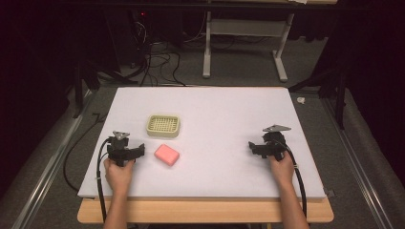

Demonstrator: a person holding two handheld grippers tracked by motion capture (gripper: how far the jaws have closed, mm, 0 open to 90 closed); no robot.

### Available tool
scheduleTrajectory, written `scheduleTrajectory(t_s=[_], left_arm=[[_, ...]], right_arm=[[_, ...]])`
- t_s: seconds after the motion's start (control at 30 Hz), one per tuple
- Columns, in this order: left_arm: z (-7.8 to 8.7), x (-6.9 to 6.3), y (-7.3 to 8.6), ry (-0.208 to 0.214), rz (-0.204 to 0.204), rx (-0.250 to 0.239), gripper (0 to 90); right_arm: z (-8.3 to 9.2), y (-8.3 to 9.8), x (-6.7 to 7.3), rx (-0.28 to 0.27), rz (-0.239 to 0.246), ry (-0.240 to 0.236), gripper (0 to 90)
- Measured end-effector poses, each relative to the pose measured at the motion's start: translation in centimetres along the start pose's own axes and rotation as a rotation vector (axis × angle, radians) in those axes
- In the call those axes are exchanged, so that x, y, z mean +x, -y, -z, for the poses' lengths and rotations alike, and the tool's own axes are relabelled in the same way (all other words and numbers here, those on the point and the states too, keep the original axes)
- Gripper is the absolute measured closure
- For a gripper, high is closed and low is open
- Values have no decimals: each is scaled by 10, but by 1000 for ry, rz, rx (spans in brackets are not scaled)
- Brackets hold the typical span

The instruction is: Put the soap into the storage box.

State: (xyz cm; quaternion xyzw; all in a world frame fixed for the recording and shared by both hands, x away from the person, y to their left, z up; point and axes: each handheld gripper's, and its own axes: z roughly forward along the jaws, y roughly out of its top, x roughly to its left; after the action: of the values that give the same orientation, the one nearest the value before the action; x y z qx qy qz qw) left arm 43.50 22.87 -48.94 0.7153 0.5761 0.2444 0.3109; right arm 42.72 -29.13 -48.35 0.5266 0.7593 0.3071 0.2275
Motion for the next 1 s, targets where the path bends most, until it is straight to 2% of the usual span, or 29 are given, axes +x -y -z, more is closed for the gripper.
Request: scheduleTrajectory(t_s=[1.0], left_arm=[[0,0,0,-8,3,-1,150]], right_arm=[[0,0,0,0,-1,0,151]])
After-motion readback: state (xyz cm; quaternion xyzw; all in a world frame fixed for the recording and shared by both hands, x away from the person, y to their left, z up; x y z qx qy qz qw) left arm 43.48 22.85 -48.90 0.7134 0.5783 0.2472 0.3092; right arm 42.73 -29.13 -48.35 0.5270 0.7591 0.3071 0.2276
